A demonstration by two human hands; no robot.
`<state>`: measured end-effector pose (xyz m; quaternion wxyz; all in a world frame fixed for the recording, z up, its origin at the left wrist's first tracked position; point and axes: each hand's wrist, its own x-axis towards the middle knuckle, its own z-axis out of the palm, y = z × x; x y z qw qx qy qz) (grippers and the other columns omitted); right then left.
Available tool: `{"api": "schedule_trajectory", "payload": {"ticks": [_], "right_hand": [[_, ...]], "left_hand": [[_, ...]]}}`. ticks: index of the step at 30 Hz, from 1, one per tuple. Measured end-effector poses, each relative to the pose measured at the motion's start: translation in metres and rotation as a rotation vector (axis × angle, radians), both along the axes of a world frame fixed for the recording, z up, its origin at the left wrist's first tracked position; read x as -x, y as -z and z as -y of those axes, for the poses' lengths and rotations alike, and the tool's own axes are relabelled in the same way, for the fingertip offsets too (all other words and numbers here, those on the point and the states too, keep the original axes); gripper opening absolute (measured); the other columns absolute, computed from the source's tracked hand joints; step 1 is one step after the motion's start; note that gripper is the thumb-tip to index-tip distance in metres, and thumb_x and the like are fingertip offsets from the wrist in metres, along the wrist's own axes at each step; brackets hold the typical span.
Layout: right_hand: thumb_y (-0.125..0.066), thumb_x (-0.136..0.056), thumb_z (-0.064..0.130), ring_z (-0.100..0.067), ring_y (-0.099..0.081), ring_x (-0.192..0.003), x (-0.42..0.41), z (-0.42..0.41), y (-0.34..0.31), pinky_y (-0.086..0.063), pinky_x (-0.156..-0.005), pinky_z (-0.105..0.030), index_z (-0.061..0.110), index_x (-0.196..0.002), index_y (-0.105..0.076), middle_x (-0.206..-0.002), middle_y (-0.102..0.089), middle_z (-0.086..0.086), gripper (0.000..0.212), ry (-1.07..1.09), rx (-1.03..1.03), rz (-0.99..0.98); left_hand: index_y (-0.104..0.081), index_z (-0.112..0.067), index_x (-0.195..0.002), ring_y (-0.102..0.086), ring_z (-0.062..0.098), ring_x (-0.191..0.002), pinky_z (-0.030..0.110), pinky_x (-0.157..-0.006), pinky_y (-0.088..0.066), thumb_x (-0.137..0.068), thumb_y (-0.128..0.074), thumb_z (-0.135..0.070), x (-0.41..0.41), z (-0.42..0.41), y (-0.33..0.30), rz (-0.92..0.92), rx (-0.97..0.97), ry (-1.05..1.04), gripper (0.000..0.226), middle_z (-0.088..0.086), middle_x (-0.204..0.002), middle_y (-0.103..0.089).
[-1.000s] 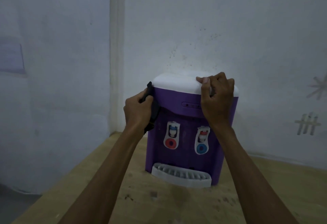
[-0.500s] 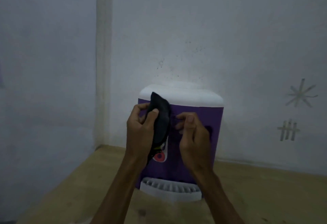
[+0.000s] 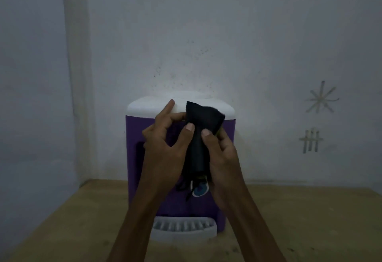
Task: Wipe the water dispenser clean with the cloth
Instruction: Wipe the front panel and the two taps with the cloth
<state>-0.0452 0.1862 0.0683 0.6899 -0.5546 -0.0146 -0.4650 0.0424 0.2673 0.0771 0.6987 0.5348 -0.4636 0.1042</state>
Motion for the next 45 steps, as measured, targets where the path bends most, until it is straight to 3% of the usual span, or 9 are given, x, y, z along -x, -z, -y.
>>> {"api": "schedule_trajectory", "payload": {"ticks": [4, 11, 15, 18, 23, 26, 32, 37, 45], "right_hand": [[-0.055, -0.106, 0.019, -0.023, -0.074, -0.079, 0.020, 0.024, -0.007, -0.063, -0.063, -0.038, 0.022, -0.114, -0.061, -0.098, -0.076, -0.005, 0.010, 0.272, -0.059, 0.064], [-0.052, -0.107, 0.023, -0.017, -0.072, -0.096, 0.053, 0.079, -0.006, -0.066, -0.068, -0.039, 0.025, -0.132, -0.049, -0.124, -0.060, -0.003, 0.025, 0.809, 0.149, -0.022], [-0.048, -0.109, 0.016, -0.015, -0.062, -0.118, 0.032, 0.084, 0.010, -0.053, -0.102, -0.027, 0.018, -0.147, -0.052, -0.136, -0.061, 0.000, 0.038, 1.058, 0.382, -0.168], [-0.051, -0.107, 0.008, -0.013, -0.058, -0.129, 0.008, 0.070, 0.025, -0.037, -0.107, -0.006, 0.009, -0.148, -0.053, -0.143, -0.061, -0.004, 0.042, 1.058, 0.546, -0.181], [-0.043, -0.107, 0.017, -0.022, -0.035, -0.152, -0.013, 0.066, 0.041, -0.042, -0.116, -0.038, 0.008, -0.155, -0.042, -0.164, -0.035, -0.008, 0.049, 1.146, 0.796, -0.179], [-0.037, -0.109, 0.019, -0.023, -0.031, -0.154, -0.016, 0.069, 0.046, -0.047, -0.112, -0.044, 0.009, -0.156, -0.041, -0.165, -0.034, -0.007, 0.048, 1.136, 0.932, -0.133], [-0.031, -0.107, 0.020, -0.020, -0.031, -0.153, -0.017, 0.074, 0.052, -0.049, -0.110, -0.038, 0.009, -0.155, -0.043, -0.165, -0.035, -0.006, 0.051, 1.203, 0.843, -0.147], [-0.038, -0.107, 0.009, -0.023, -0.036, -0.151, -0.015, 0.075, 0.064, -0.058, -0.099, -0.043, 0.008, -0.153, -0.046, -0.163, -0.038, -0.007, 0.047, 1.181, 0.959, -0.133], [-0.043, -0.104, 0.007, -0.019, -0.036, -0.151, -0.007, 0.081, 0.077, -0.051, -0.107, -0.036, 0.010, -0.153, -0.046, -0.163, -0.038, -0.005, 0.049, 1.166, 0.924, -0.166]], "left_hand": [[-0.053, -0.046, -0.131, -0.023, 0.006, -0.146, 0.048, -0.121, -0.023, -0.092, -0.059, -0.044, 0.003, 0.001, 0.006, 0.289, -0.087, -0.319, 0.040, -0.022, -0.164, -0.028], [-0.014, -0.034, -0.163, -0.002, 0.015, -0.158, 0.051, -0.125, -0.007, -0.080, -0.066, -0.065, -0.023, 0.002, 0.009, 0.590, -0.311, -0.508, 0.103, -0.007, -0.172, -0.005], [-0.004, -0.031, -0.164, 0.000, 0.016, -0.158, 0.040, -0.122, 0.001, -0.076, -0.075, -0.065, -0.023, 0.009, 0.015, 0.655, -0.406, -0.614, 0.118, -0.006, -0.172, -0.004], [-0.008, -0.029, -0.164, -0.001, 0.018, -0.158, 0.037, -0.121, 0.000, -0.076, -0.077, -0.062, -0.025, 0.011, 0.018, 0.667, -0.414, -0.672, 0.116, -0.004, -0.172, -0.004], [-0.012, -0.029, -0.164, -0.001, 0.019, -0.159, 0.043, -0.121, -0.008, -0.077, -0.080, -0.055, -0.025, 0.013, 0.020, 0.652, -0.408, -0.675, 0.114, -0.003, -0.173, -0.004], [-0.012, -0.029, -0.164, -0.001, 0.018, -0.159, 0.045, -0.119, -0.011, -0.078, -0.081, -0.050, -0.023, 0.016, 0.022, 0.626, -0.403, -0.677, 0.112, -0.004, -0.173, -0.004], [-0.012, -0.031, -0.164, -0.001, 0.017, -0.158, 0.046, -0.117, -0.014, -0.082, -0.072, -0.052, -0.025, 0.015, 0.023, 0.642, -0.402, -0.696, 0.103, -0.005, -0.173, -0.002], [-0.010, -0.028, -0.165, 0.002, 0.017, -0.159, 0.049, -0.114, -0.016, -0.084, -0.074, -0.048, -0.021, 0.020, 0.027, 0.615, -0.400, -0.681, 0.105, -0.004, -0.173, 0.001], [-0.010, -0.028, -0.165, 0.002, 0.016, -0.159, 0.050, -0.112, -0.016, -0.083, -0.064, -0.052, -0.023, 0.022, 0.029, 0.625, -0.419, -0.727, 0.101, -0.003, -0.173, 0.002]]}}
